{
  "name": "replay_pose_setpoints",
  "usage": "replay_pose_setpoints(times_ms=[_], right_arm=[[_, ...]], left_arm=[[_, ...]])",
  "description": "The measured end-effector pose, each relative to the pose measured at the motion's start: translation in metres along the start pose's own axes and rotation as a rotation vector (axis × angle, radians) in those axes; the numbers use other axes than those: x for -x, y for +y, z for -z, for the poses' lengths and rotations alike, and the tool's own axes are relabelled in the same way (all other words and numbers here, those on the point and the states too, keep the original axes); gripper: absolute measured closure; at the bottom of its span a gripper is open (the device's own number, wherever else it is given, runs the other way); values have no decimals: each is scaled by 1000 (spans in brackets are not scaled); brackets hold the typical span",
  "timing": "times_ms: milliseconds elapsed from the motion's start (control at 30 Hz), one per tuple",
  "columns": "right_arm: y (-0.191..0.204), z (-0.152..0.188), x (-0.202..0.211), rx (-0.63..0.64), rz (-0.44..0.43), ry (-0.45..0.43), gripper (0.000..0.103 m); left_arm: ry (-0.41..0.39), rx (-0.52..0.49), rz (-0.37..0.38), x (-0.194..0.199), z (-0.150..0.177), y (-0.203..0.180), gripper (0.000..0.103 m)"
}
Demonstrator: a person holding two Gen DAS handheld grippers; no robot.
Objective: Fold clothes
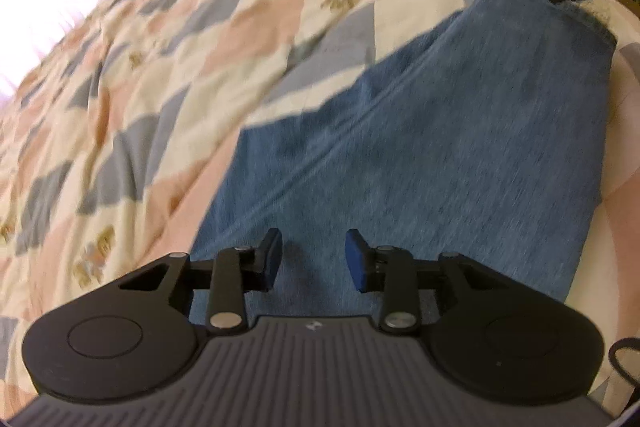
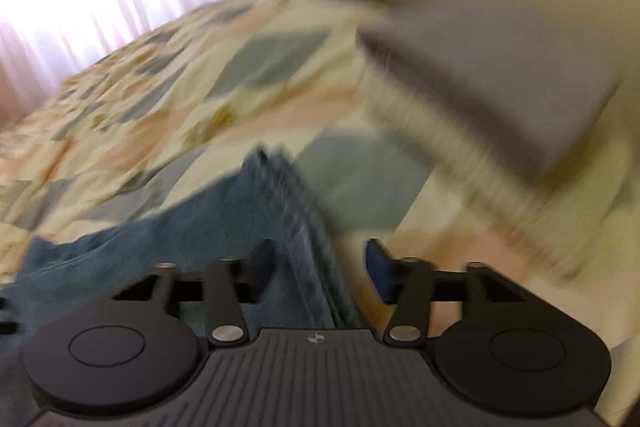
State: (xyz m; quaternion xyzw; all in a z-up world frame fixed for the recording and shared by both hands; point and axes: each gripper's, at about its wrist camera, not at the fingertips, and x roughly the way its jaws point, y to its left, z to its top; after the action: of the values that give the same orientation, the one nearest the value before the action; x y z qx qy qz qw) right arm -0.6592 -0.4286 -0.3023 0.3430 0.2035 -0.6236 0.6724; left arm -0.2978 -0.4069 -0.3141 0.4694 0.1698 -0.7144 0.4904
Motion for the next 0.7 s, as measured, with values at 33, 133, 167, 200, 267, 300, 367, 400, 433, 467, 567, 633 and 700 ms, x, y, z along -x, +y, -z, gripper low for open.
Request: replay_pose_setpoints(times_ms=[33,133,167,200,267,300,367,400,433,467,567,633,700], right_arm=[[5,-2,6,21,23,-30,48],[19,-7,17,71,47,-99,66],[22,-8,16,78,21,-107,78],[27,-9,13,95,9,-107,82],[34,-10,7,127,-5,-113,82],[36,-11,3,132,-10,-114,83],[40,-13,-5,139,-14,-113,82],[41,-14,-11,146,-4,-109,82],[42,-15,-17,154,6,-106,81],[41,-15,-26,157,21,-91,81],[36,-13,-55,159,62,-26,82],[30,-10,-77,138,65,37,79],[23,-8,-90,100,59,59,74]], left_arm=[[-15,-9,-4,1,-3,-1,73],[-39,-19,-9,-4,-11,-2,74],[-44,-18,-15,-7,-13,-1,76],[-49,-15,-17,-9,-14,0,77],[-56,-5,-23,-12,-16,2,78],[-58,0,-26,-14,-15,4,80],[-56,9,-35,-19,-13,8,80],[-53,15,-39,-22,-12,10,81],[-50,25,-38,-25,-9,12,80],[-52,35,-35,-30,-7,14,80],[-60,64,-27,-45,0,21,78],[-65,74,-23,-57,4,22,77],[-71,77,-26,-62,6,23,77]])
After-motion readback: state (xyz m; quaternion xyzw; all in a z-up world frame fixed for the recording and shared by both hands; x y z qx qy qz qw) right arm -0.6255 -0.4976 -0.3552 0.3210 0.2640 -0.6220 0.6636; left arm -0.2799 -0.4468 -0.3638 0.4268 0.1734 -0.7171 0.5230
